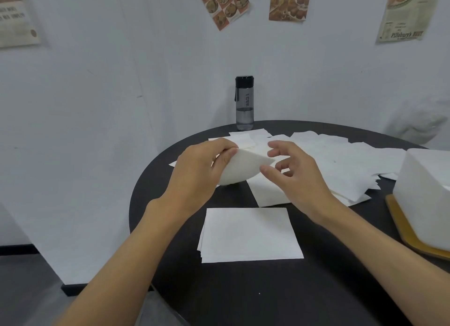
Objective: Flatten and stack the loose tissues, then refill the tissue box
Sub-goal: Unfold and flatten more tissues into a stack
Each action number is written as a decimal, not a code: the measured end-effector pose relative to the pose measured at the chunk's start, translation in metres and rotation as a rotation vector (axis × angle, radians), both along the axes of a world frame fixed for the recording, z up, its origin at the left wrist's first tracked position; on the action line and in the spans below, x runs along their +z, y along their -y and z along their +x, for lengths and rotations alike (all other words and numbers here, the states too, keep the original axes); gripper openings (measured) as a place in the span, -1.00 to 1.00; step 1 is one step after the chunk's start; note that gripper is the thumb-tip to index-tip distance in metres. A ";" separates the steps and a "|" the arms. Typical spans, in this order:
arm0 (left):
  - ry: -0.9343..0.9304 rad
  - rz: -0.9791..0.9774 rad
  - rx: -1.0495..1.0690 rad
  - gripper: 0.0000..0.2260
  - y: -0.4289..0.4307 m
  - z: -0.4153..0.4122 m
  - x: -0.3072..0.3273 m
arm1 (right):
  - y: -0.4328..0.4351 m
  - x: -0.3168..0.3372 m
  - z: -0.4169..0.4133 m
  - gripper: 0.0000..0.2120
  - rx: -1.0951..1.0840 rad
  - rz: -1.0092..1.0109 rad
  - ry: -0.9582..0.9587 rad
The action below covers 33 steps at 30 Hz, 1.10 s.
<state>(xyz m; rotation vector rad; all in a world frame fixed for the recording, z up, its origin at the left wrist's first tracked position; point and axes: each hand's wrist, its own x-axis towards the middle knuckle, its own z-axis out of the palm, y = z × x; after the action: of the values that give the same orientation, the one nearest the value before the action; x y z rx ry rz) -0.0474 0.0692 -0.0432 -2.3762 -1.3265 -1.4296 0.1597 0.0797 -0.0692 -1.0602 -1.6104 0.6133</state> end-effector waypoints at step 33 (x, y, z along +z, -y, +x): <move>0.131 -0.658 -0.227 -0.93 0.020 -0.021 0.014 | 0.025 0.030 0.014 -0.69 0.258 -0.347 0.076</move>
<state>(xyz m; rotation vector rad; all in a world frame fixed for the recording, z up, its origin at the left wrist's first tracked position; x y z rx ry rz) -0.0684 0.0491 -0.0289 -2.9549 -1.8438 -1.3728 0.1739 0.0548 -0.0396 -1.1427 -1.7621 1.0654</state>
